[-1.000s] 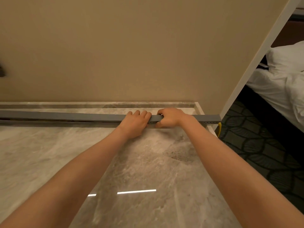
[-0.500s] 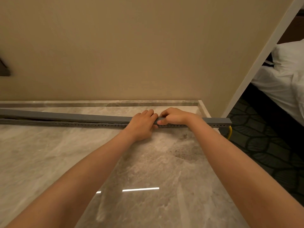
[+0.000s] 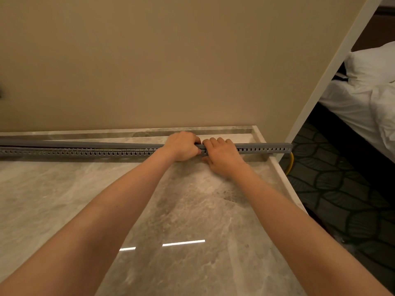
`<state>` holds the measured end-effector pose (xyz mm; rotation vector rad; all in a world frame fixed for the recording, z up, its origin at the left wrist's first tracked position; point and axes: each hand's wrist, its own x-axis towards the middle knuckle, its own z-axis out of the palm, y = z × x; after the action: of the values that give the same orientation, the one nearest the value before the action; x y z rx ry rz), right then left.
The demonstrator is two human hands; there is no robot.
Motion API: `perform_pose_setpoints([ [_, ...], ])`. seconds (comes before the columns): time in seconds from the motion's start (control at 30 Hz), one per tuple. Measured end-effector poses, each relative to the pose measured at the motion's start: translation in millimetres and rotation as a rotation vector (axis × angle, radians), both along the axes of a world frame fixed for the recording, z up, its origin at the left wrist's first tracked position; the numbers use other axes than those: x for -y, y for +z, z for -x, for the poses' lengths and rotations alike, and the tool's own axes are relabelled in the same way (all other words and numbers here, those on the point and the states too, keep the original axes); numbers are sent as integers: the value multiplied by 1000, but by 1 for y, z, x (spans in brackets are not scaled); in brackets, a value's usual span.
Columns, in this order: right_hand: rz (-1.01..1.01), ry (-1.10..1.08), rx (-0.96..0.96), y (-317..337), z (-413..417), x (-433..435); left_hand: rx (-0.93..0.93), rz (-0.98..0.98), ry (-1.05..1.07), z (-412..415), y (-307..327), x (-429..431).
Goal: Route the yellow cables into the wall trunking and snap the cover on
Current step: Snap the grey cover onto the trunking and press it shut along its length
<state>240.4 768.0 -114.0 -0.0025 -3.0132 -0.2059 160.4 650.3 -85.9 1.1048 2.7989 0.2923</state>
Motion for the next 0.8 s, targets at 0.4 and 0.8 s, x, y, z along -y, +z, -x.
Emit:
perform_pose_setpoints([
  [0.4,-40,78,102,18,9,-5,-319,72,-191,-6,-26,24],
  [0.8,74,-21,38,10,14,2,-513,133,-200,1,-31,15],
])
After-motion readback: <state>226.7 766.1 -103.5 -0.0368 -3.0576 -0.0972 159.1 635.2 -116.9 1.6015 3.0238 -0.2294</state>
